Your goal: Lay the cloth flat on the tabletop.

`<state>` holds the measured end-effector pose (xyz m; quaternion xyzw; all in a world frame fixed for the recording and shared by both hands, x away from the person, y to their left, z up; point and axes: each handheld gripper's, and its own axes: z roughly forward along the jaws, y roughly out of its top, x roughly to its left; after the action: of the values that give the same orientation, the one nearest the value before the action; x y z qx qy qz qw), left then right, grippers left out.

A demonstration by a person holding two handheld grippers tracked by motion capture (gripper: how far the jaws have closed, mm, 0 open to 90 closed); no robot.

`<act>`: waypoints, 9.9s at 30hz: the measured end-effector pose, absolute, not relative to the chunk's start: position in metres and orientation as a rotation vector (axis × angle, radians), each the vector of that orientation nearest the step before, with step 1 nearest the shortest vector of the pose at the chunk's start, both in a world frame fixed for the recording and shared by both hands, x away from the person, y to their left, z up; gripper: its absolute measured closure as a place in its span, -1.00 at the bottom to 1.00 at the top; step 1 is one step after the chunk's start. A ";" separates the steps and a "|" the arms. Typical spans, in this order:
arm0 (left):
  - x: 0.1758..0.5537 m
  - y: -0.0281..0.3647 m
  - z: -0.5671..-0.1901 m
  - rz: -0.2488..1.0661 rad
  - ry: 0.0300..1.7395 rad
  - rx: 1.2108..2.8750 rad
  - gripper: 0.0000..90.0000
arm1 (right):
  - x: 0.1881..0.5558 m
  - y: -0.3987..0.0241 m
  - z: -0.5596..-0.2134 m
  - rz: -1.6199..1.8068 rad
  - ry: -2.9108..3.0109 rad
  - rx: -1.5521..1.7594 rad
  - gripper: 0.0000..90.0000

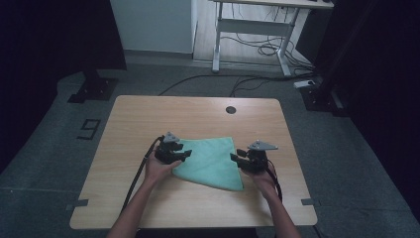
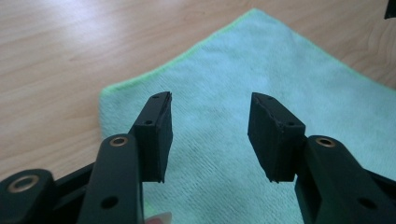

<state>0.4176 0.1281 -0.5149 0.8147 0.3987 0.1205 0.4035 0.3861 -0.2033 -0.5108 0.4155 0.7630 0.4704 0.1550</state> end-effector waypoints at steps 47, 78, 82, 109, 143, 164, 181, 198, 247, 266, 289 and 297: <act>0.395 0.120 -0.541 0.266 1.070 2.116 -0.04 | 0.368 -0.221 -0.528 1.204 2.247 1.270 0.13; 0.359 0.026 -0.529 0.293 0.931 2.249 -0.17 | 0.381 -0.215 -0.510 1.326 2.157 1.308 0.13; 0.361 0.024 -0.536 0.332 0.944 2.272 0.06 | 0.368 -0.227 -0.510 1.369 2.125 1.314 0.13; 0.394 0.115 -0.524 0.061 1.095 1.894 0.81 | 0.355 -0.196 -0.528 1.262 2.273 1.185 0.12; 0.414 0.161 -0.554 -0.055 1.246 1.808 0.75 | 0.374 -0.105 -0.533 1.328 2.419 1.016 0.22; 0.414 0.159 -0.555 -0.043 1.259 1.805 0.77 | 0.364 -0.033 -0.549 1.275 2.519 0.822 0.17; 0.411 0.168 -0.549 0.000 1.236 1.816 0.43 | 0.365 -0.033 -0.547 1.220 2.517 0.839 0.88; 0.406 0.180 -0.546 0.088 1.276 1.848 0.27 | 0.364 -0.061 -0.545 1.267 2.484 0.903 0.85; 0.396 0.154 -0.543 0.347 1.268 1.989 0.36 | 0.322 -0.158 -0.536 1.210 2.428 0.970 0.93; 0.380 0.154 -0.542 0.323 1.227 2.017 0.25 | 0.289 -0.195 -0.528 1.235 2.382 1.021 0.18; 0.364 0.152 -0.543 0.254 1.201 2.007 0.24 | 0.343 -0.142 -0.548 1.088 2.351 1.155 0.06; 0.352 0.135 -0.541 0.179 1.124 2.057 0.21 | 0.337 -0.171 -0.549 1.086 2.325 1.170 0.10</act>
<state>0.3519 0.1346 -0.5409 0.8074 0.4413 0.0703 0.3852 0.3366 -0.1714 -0.5490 0.4094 0.8138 0.3801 0.1601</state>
